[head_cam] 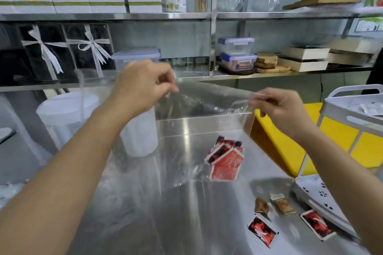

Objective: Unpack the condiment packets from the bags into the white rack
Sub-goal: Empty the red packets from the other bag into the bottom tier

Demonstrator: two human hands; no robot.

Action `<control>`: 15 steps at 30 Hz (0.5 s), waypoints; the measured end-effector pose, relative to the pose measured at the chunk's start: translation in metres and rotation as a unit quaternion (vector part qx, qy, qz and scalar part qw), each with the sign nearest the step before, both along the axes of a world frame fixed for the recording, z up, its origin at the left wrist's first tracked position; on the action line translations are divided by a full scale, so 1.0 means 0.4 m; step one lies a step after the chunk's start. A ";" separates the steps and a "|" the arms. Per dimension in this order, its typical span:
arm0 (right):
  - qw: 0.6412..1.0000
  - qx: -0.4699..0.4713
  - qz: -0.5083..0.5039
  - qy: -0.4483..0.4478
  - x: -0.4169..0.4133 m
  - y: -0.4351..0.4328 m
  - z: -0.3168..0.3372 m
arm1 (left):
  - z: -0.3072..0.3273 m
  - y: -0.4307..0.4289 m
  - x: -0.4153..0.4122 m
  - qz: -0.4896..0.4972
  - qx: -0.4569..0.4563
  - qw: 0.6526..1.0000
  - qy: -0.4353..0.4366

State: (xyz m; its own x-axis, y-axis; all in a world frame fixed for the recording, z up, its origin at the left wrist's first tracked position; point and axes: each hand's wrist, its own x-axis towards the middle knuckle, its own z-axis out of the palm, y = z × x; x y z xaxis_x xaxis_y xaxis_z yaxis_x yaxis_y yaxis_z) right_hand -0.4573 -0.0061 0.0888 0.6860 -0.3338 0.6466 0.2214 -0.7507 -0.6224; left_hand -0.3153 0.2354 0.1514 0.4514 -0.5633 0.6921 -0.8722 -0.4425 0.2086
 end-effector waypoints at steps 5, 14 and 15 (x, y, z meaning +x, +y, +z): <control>0.974 -0.154 -0.086 0.139 0.031 -0.008 -0.105 | -0.108 -0.045 0.004 0.022 0.154 0.988 0.009; 0.978 -0.124 -0.094 0.141 0.066 -0.017 -0.118 | -0.117 -0.070 0.049 0.075 0.192 0.978 -0.042; 0.980 -0.107 -0.106 0.130 0.068 -0.021 -0.122 | -0.135 -0.069 0.058 0.084 0.188 0.978 -0.036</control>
State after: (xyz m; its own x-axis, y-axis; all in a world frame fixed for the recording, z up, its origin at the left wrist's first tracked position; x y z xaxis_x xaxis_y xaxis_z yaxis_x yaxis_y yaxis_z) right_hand -0.4301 -0.0146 0.0401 0.7661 -0.3630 0.5304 -0.0993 -0.8822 -0.4603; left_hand -0.2920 0.2078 0.0975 0.5176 -0.7055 0.4842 -0.7868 -0.6148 -0.0547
